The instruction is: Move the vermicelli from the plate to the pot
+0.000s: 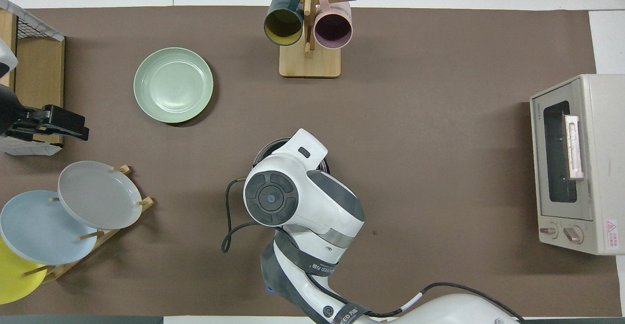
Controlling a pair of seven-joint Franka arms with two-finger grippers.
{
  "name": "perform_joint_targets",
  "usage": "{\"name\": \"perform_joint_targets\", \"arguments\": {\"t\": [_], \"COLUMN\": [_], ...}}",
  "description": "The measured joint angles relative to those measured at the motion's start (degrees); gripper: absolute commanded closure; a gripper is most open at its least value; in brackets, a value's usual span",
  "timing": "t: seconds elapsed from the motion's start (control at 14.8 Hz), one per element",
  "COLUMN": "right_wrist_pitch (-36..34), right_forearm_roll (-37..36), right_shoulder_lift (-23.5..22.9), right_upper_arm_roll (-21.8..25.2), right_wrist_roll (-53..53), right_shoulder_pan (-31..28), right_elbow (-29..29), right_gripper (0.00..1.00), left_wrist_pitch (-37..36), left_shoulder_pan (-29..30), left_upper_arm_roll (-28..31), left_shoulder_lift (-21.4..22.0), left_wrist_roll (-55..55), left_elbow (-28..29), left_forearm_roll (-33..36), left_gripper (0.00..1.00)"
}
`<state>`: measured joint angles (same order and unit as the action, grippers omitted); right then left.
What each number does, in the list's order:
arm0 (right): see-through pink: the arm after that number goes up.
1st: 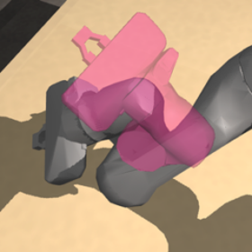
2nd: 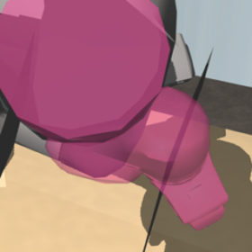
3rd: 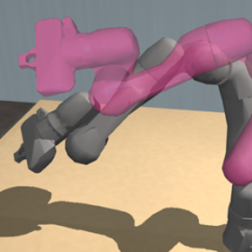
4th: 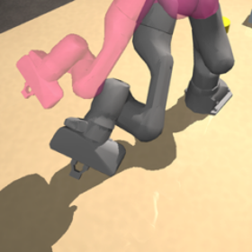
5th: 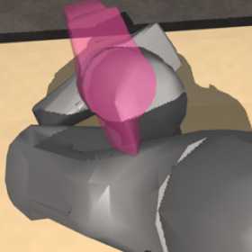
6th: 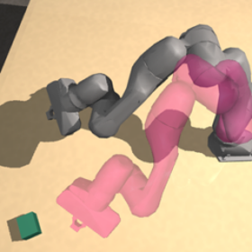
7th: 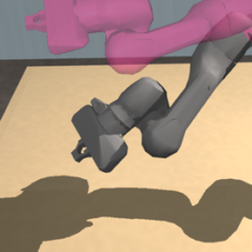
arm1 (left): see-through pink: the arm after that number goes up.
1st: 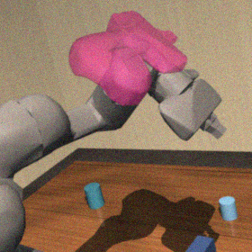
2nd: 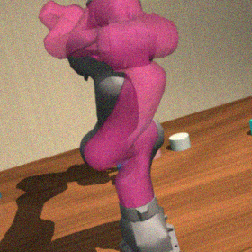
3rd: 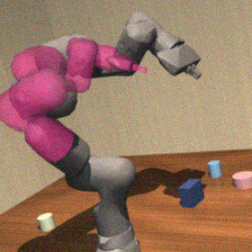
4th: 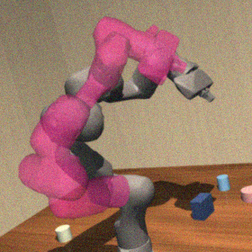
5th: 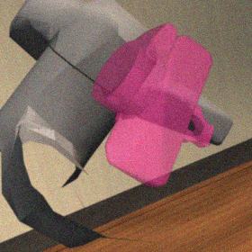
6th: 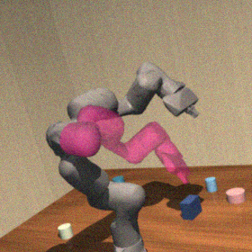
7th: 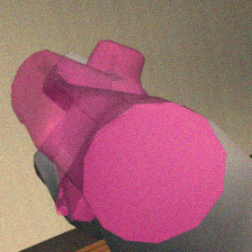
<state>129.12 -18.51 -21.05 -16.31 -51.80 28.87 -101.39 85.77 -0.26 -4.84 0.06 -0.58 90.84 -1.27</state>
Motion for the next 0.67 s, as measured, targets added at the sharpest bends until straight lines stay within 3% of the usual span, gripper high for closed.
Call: {"name": "perform_joint_targets", "arguments": {"t": [0.67], "right_wrist_pitch": [-1.1], "right_forearm_roll": [-0.98], "right_shoulder_lift": [0.2], "right_upper_arm_roll": [-0.05], "right_wrist_roll": [0.0], "right_shoulder_pan": [0.05], "right_elbow": [0.04], "right_gripper": [0.65], "left_wrist_pitch": [0.0], "left_shoulder_pan": [0.0], "left_upper_arm_roll": [0.0], "left_shoulder_lift": [0.0], "left_wrist_roll": [0.0], "left_elbow": [0.0], "left_forearm_roll": [0.0], "left_gripper": [0.0]}}
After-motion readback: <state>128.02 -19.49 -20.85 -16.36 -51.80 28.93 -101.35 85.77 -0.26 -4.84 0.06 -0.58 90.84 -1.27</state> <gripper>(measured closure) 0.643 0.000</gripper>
